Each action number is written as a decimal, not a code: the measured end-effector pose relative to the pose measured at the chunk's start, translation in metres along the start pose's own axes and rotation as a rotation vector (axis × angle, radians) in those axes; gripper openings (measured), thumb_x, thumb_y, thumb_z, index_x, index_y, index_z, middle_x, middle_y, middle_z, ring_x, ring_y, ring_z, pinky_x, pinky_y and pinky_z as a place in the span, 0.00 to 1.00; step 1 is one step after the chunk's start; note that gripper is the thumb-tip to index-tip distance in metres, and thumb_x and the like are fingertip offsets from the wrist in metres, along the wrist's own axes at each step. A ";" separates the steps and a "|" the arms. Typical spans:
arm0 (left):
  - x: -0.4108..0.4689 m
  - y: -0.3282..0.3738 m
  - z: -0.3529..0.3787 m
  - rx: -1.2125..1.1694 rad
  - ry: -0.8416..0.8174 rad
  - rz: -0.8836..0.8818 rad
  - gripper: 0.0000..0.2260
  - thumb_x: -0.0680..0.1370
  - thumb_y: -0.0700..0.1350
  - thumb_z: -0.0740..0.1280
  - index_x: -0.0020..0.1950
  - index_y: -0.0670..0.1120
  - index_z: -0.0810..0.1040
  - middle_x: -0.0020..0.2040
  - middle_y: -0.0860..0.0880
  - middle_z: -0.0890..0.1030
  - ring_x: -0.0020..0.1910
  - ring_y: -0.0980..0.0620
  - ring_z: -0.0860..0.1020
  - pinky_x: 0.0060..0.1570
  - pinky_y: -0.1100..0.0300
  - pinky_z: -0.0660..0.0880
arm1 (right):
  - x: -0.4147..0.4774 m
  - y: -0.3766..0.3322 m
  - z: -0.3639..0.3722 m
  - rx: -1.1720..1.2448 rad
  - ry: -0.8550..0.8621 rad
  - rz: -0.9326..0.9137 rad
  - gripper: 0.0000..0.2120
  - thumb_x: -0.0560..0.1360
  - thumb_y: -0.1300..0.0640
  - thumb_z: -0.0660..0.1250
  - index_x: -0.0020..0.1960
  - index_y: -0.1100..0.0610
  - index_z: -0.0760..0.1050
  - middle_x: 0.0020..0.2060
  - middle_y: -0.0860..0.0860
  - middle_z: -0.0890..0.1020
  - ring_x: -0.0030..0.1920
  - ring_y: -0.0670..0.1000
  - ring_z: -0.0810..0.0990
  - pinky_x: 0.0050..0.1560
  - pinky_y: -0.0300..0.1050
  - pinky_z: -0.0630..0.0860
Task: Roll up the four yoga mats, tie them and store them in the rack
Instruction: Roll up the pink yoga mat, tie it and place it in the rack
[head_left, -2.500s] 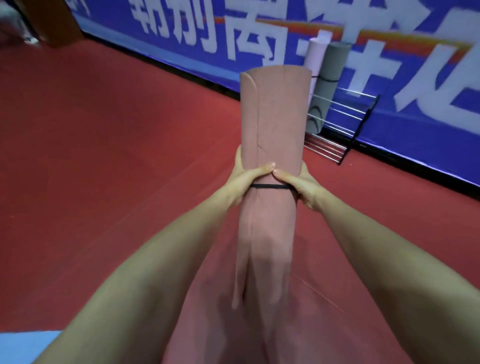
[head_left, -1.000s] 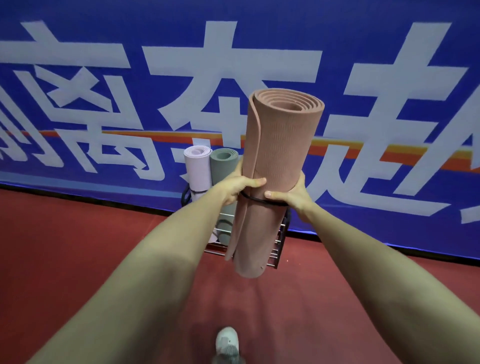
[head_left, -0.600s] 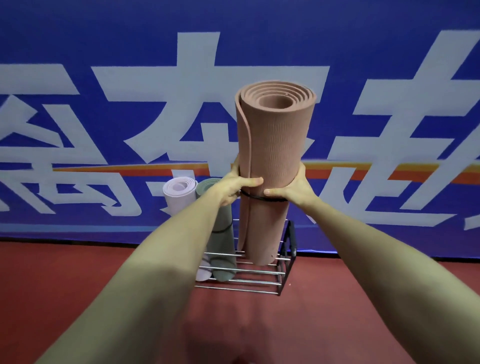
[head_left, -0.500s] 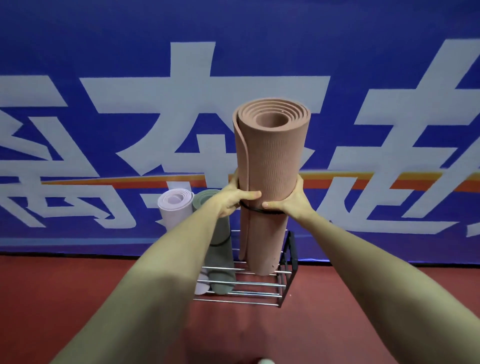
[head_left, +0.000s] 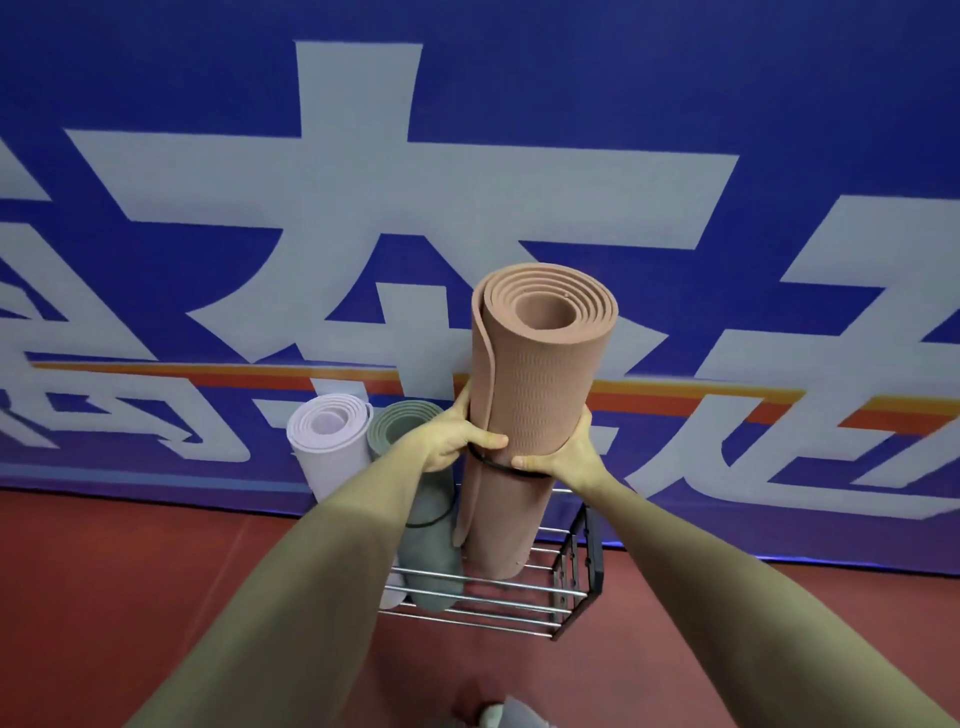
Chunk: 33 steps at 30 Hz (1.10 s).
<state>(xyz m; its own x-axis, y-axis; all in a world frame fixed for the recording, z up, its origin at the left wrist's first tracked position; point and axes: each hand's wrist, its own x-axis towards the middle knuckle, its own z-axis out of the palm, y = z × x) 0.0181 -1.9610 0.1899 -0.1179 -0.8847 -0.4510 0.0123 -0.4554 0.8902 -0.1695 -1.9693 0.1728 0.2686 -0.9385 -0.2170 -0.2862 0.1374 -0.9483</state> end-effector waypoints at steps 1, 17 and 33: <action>0.004 -0.003 -0.004 0.005 -0.003 -0.027 0.46 0.67 0.26 0.71 0.77 0.52 0.56 0.66 0.49 0.73 0.66 0.47 0.71 0.69 0.47 0.67 | 0.005 0.004 0.001 -0.009 -0.024 0.005 0.60 0.59 0.64 0.81 0.74 0.56 0.40 0.64 0.49 0.60 0.64 0.47 0.62 0.61 0.41 0.63; 0.031 -0.064 -0.041 0.248 0.043 -0.237 0.47 0.59 0.29 0.73 0.74 0.44 0.56 0.63 0.45 0.73 0.61 0.45 0.73 0.60 0.51 0.74 | 0.038 0.047 0.032 -0.126 -0.232 0.262 0.67 0.52 0.56 0.81 0.74 0.55 0.37 0.70 0.52 0.58 0.68 0.52 0.62 0.66 0.49 0.66; 0.059 -0.065 -0.059 0.167 0.040 -0.113 0.45 0.63 0.26 0.74 0.74 0.47 0.58 0.64 0.47 0.73 0.63 0.48 0.72 0.57 0.57 0.74 | 0.067 0.054 0.028 -0.073 -0.178 0.229 0.52 0.62 0.67 0.79 0.75 0.54 0.50 0.60 0.47 0.70 0.62 0.47 0.69 0.56 0.39 0.69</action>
<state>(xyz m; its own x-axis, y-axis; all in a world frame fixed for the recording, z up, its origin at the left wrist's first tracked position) 0.0689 -1.9898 0.1020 -0.0701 -0.8336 -0.5479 -0.1638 -0.5322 0.8306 -0.1409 -2.0155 0.1007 0.3442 -0.8145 -0.4670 -0.4214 0.3105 -0.8520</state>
